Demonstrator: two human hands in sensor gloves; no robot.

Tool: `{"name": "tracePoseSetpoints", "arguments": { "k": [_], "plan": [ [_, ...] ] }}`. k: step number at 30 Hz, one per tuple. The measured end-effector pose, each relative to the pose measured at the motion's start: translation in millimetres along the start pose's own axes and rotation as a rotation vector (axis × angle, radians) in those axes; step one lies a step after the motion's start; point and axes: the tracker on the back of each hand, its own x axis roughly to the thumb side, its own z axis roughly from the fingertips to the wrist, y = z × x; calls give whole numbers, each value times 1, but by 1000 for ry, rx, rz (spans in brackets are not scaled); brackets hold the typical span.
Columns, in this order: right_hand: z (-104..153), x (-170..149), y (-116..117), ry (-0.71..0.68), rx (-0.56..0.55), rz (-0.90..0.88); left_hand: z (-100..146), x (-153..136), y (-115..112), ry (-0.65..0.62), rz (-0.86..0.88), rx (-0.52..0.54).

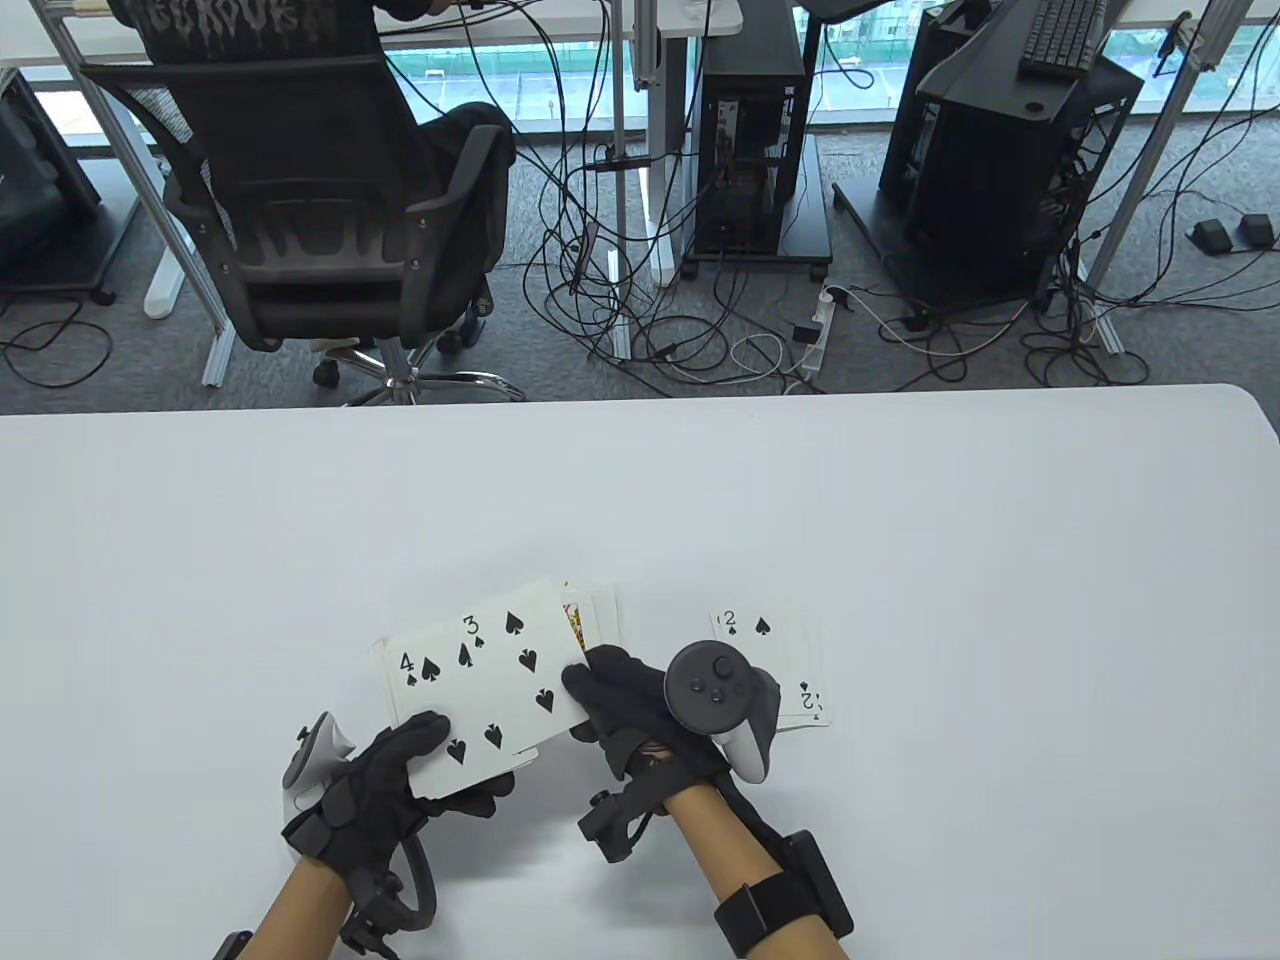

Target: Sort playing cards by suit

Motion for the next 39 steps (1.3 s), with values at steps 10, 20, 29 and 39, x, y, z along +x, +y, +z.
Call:
{"name": "tracePoseSetpoints", "arguments": {
  "k": [10, 20, 29, 39],
  "plan": [
    [-1, -40, -78, 258, -220, 502, 0, 1, -1, -6, 2, 9],
    [5, -84, -97, 533, -153, 855, 1, 1, -1, 3, 2, 19],
    [-5, -98, -90, 667, 17, 1161, 1, 2, -1, 4, 3, 24],
    [-9, -90, -82, 722, 74, 1313, 1, 2, -1, 7, 1, 22]
  ]
}}
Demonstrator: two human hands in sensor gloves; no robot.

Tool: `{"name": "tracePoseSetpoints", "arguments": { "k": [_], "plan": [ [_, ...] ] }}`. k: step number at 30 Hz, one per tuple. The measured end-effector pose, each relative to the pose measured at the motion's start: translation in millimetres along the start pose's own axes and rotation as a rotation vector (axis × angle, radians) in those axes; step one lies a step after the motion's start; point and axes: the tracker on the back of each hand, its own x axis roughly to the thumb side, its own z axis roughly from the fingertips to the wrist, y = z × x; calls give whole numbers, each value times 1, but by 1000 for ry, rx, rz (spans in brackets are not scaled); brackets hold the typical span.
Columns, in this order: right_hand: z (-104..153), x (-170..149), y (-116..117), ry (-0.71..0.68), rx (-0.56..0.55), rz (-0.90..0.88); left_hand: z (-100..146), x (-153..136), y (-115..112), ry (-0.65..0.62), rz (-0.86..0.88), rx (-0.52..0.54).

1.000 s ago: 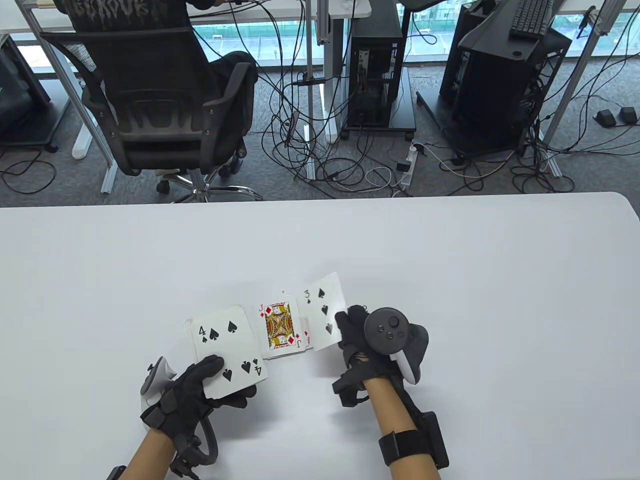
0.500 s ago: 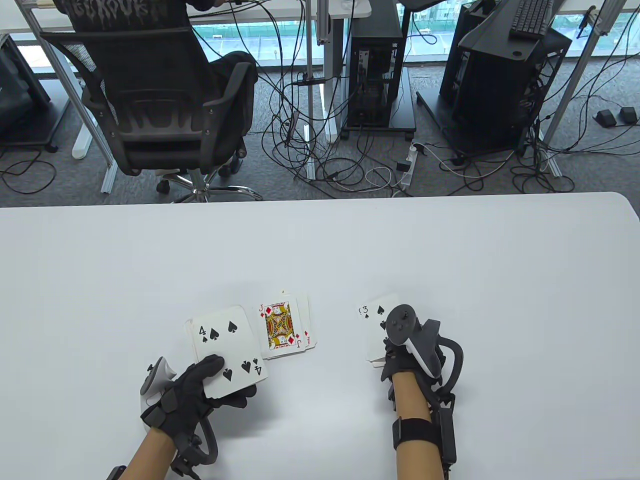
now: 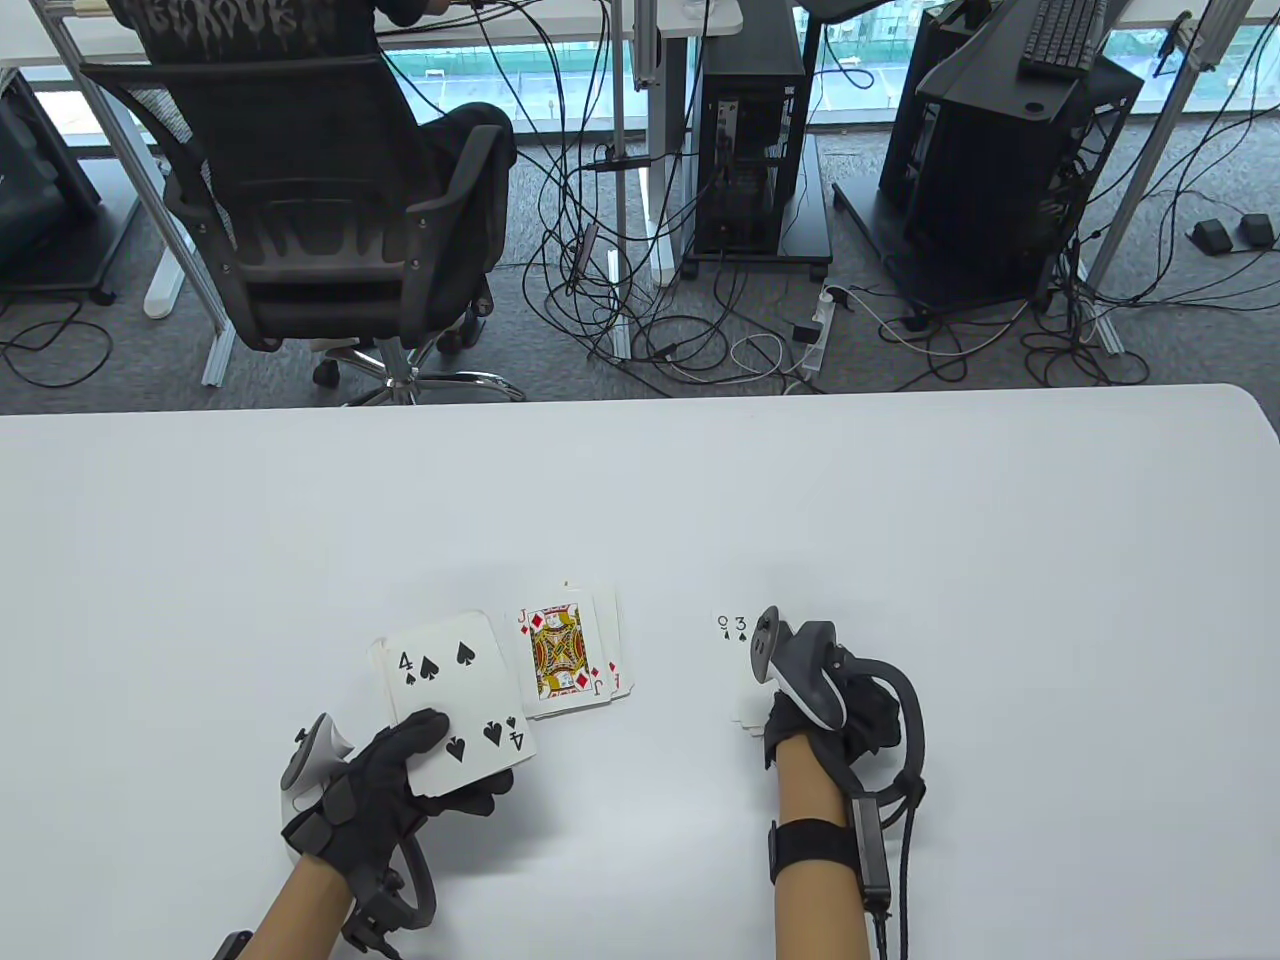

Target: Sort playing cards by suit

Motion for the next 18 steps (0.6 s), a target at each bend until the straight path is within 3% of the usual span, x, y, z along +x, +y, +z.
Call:
{"name": "tracePoseSetpoints", "arguments": {
  "k": [5, 9, 13, 18],
  "plan": [
    [16, 17, -21, -157, -135, -136, 0, -1, 0, 2, -1, -1],
    [44, 45, -41, -390, -177, -429, 0, -1, 0, 8, -6, -4],
    [78, 79, -54, -664, -111, -825, 0, -1, 0, 6, -9, -5],
    [111, 111, -61, -831, -33, -987, 0, -1, 0, 7, -9, -7]
  ]
}}
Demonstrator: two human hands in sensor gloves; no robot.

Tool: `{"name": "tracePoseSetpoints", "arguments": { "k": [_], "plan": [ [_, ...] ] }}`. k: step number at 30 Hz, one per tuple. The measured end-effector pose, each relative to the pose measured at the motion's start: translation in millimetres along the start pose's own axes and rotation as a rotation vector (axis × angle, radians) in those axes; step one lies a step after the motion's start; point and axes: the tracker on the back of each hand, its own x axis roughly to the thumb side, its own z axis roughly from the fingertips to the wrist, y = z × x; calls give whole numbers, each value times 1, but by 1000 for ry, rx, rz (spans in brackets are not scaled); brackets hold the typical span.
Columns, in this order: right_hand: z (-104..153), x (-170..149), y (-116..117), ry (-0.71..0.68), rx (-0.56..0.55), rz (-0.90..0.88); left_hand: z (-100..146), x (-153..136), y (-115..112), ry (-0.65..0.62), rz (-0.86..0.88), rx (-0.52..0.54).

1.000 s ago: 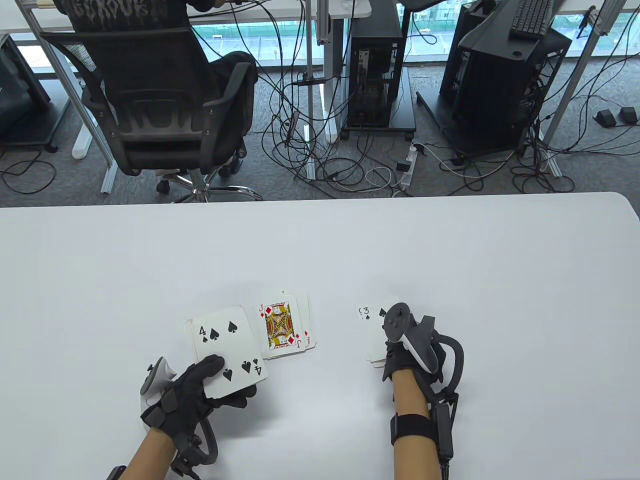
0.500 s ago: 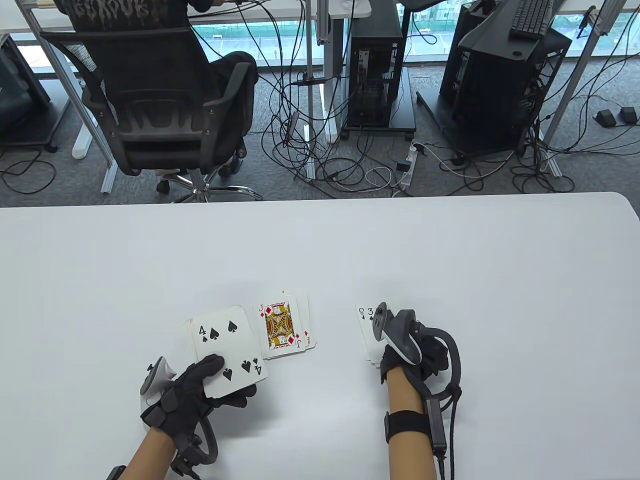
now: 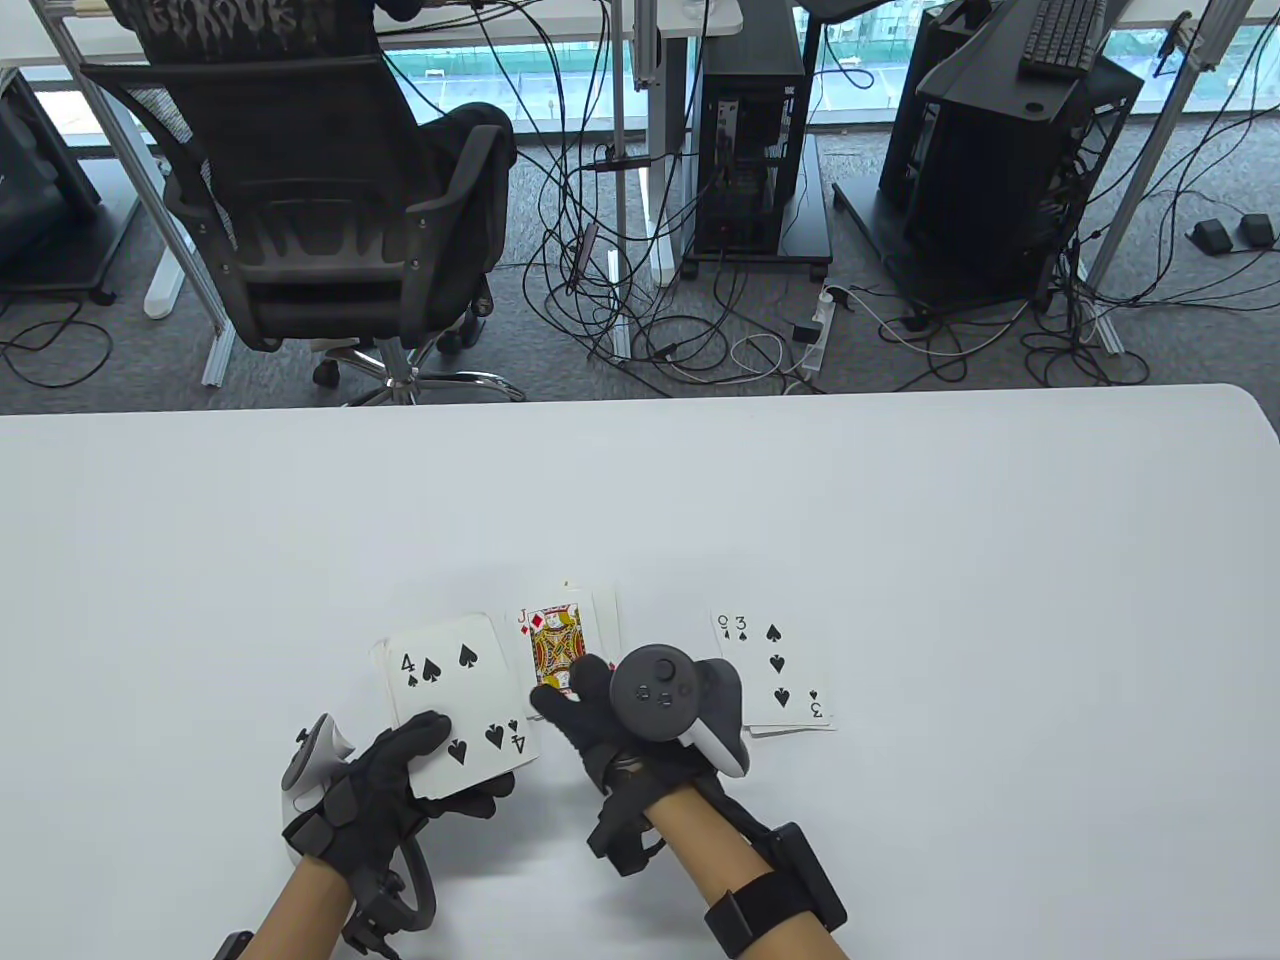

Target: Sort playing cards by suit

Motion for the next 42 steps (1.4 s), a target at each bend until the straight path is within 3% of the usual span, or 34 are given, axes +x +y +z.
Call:
{"name": "tracePoseSetpoints", "arguments": {
  "k": [4, 8, 15, 25, 30, 36, 39, 42],
  "plan": [
    [1, 13, 16, -53, 64, 10, 0, 0, 0, -3, 1, -4],
    [2, 15, 21, -69, 39, 36, 0, 0, 0, -6, -1, -7],
    [3, 8, 12, -44, -75, -42, -1, -1, -1, -4, -7, -24],
    [6, -10, -2, 33, -130, -117, -1, -1, -1, -6, -12, -38],
    [6, -32, -22, 109, -206, -146, -2, -1, -2, -13, -4, -39],
    [12, -83, -63, 263, -332, -401, -2, 0, -3, -17, 3, -38],
    [23, -109, -88, 395, -470, -251, -2, 0, -3, -15, 2, -34],
    [33, -128, -106, 503, -467, 58, -1, 1, -3, -14, 1, -32]
  ]
}}
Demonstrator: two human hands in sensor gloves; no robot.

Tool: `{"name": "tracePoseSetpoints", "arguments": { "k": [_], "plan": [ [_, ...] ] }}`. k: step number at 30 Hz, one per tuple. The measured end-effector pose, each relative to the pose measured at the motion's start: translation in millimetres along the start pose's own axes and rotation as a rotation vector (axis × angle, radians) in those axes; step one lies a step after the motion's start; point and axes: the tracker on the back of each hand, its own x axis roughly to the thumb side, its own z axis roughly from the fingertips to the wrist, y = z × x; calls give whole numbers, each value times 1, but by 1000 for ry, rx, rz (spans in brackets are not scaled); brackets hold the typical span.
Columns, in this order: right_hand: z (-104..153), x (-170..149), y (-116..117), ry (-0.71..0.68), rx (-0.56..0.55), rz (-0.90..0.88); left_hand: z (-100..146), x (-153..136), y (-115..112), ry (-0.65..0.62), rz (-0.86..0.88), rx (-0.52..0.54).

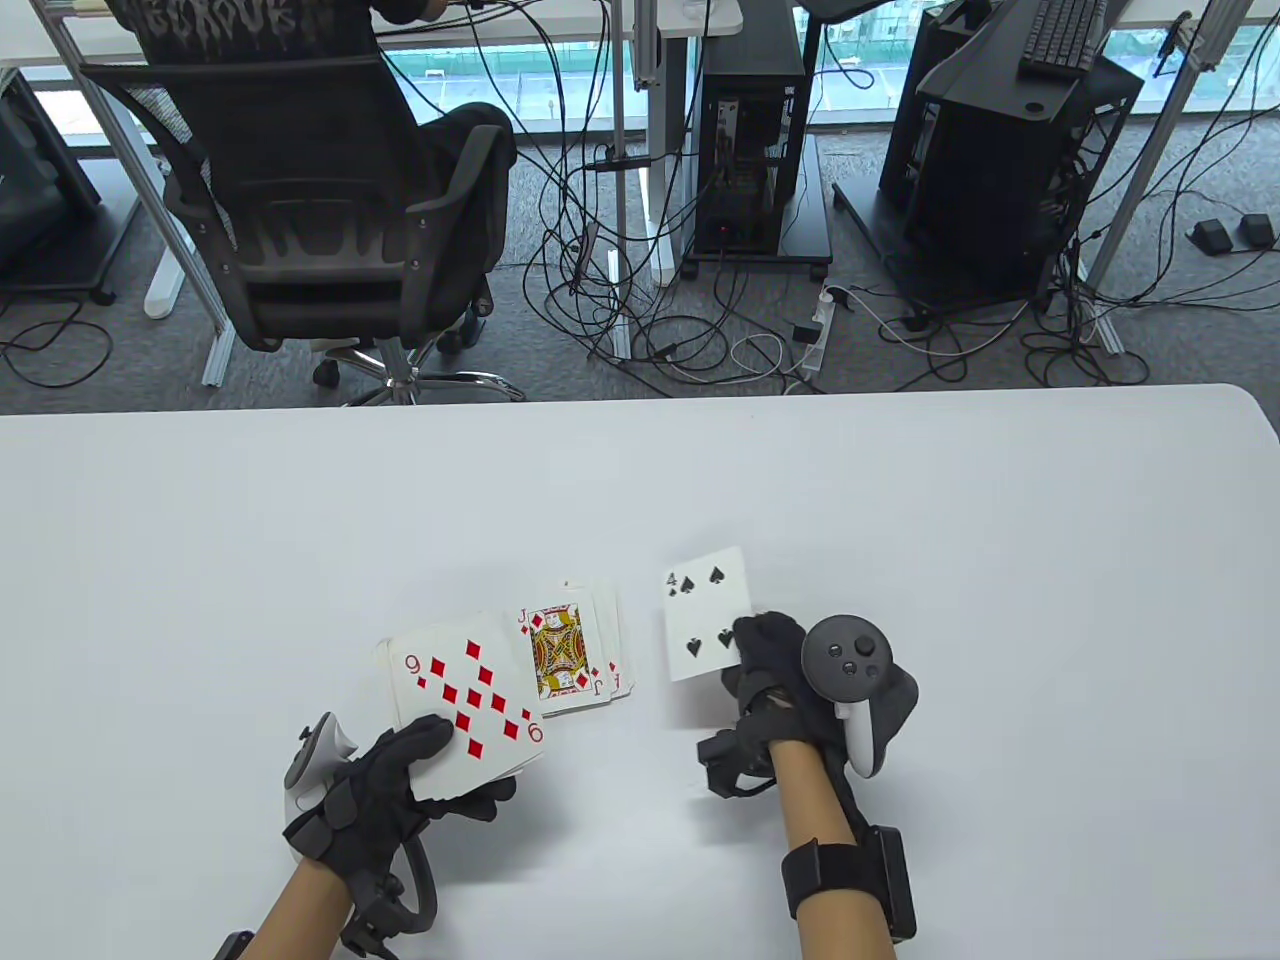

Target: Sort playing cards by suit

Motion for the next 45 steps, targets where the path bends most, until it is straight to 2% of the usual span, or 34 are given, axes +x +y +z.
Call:
{"name": "tracePoseSetpoints", "arguments": {
  "k": [3, 7, 12, 23, 26, 29, 33, 38, 42, 45],
  "plan": [
    [-4, -12, -7, 40, -8, 271, 0, 0, 0, -2, 0, 4],
    [-7, -17, -3, 105, 32, 479, 0, 0, 0, 3, 1, 10],
    [-11, -16, 11, 99, 78, 736, 0, 1, 0, 0, 2, 12],
    [-14, -13, 29, 146, 169, 1009, 1, 2, 0, -1, 4, 21],
    [-14, -1, 27, 100, 172, 1042, 1, 2, 0, 3, 2, 23],
    [-10, 21, 27, -16, 150, 934, 1, 1, 0, 10, 0, 27],
    [4, 57, 33, -191, 174, 635, 1, 0, 0, 18, -1, 33],
    [37, 98, 59, -398, 366, 175, 1, 0, -1, 22, 1, 37],
    [61, 117, 80, -488, 503, -37, 1, 0, -1, 24, 1, 37],
    [77, 126, 93, -525, 539, -116, 1, 0, -1, 25, 1, 37]
  ]
}}
